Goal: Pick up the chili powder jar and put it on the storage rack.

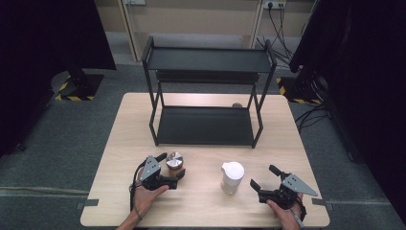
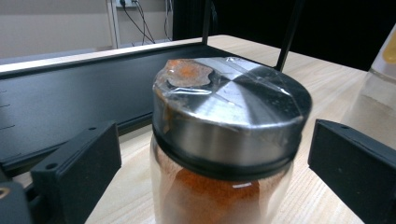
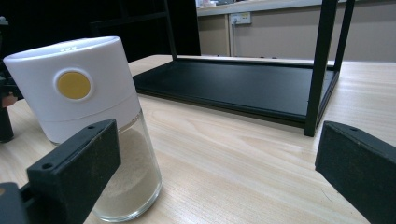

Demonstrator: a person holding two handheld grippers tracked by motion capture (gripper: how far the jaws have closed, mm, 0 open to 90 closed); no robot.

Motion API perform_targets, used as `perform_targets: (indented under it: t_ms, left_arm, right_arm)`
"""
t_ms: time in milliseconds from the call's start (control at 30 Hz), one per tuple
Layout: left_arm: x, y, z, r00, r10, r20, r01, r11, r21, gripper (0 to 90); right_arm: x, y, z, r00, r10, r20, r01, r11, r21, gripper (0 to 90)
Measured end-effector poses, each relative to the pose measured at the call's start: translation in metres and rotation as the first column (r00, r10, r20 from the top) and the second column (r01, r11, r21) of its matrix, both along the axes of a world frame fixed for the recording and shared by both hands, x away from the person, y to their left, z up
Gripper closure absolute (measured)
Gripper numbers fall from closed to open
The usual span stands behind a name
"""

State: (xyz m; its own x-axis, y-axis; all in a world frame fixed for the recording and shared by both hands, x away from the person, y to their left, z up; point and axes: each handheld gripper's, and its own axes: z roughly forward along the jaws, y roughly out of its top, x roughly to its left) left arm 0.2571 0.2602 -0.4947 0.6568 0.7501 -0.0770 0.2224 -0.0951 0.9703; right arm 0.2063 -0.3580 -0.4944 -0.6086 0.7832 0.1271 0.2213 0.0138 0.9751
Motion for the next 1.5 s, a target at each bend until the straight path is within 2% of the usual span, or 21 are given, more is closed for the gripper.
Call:
perform_targets:
  t_ms: [267, 400, 500, 533, 700, 767, 867, 933, 1133, 1267, 1500]
  left_arm:
    - [0.004, -0.004, 0.002, 0.9998, 0.003, -0.018, -0.003, 0.9998, 0.019, 9.1]
    - [0.005, -0.005, 0.003, 0.9996, 0.003, -0.026, -0.002, 0.9995, 0.031, 17.3]
    - [0.008, -0.004, 0.004, 0.9991, -0.014, -0.04, 0.015, 0.9996, 0.025, 27.8]
    - [0.007, -0.005, 0.005, 0.9994, -0.011, -0.033, 0.012, 0.9992, 0.037, 29.0]
    - [0.004, -0.007, 0.005, 0.9998, -0.002, -0.022, 0.003, 0.9988, 0.049, 29.7]
    - [0.003, -0.008, 0.009, 0.9999, -0.007, -0.014, 0.008, 0.9974, 0.071, 29.9]
    - [0.004, -0.007, 0.014, 0.9997, -0.022, -0.007, 0.022, 0.9973, 0.07, 30.0]
    - [0.005, -0.005, 0.017, 0.9995, -0.031, -0.008, 0.032, 0.9981, 0.053, 30.1]
    - [0.007, -0.003, 0.031, 0.9978, -0.066, 0.001, 0.066, 0.9969, 0.042, 30.1]
    - [0.01, -0.001, 0.041, 0.997, -0.077, 0.012, 0.076, 0.9965, 0.033, 30.1]
    - [0.017, 0.001, 0.055, 0.9964, -0.085, 0.003, 0.085, 0.9963, 0.016, 30.2]
  right_arm:
    - [0.001, 0.0, 0.0, 1.0, 0.004, -0.005, -0.004, 1.0, 0.006, 0.5]
    - [0.001, 0.0, 0.0, 1.0, 0.007, -0.004, -0.007, 1.0, 0.005, 0.5]
    - [0.001, 0.0, -0.001, 1.0, 0.006, -0.004, -0.006, 1.0, 0.007, 0.5]
    - [0.001, 0.0, -0.001, 1.0, 0.006, -0.003, -0.006, 1.0, 0.007, 0.5]
    - [0.001, 0.0, -0.001, 1.0, 0.007, -0.003, -0.007, 1.0, 0.007, 0.5]
    - [0.001, 0.0, -0.001, 1.0, 0.008, -0.001, -0.008, 1.0, 0.006, 0.5]
    - [0.001, 0.0, -0.001, 1.0, 0.006, -0.001, -0.006, 1.0, 0.008, 0.5]
    - [0.0, 0.0, -0.001, 1.0, 0.005, 0.001, -0.005, 1.0, 0.008, 0.6]
    - [0.0, -0.001, -0.001, 1.0, 0.005, 0.002, -0.005, 1.0, 0.01, 0.6]
    - [0.0, -0.001, -0.001, 1.0, 0.004, 0.002, -0.004, 1.0, 0.01, 0.6]
    - [0.0, 0.0, -0.001, 1.0, 0.004, 0.0, -0.004, 1.0, 0.008, 0.6]
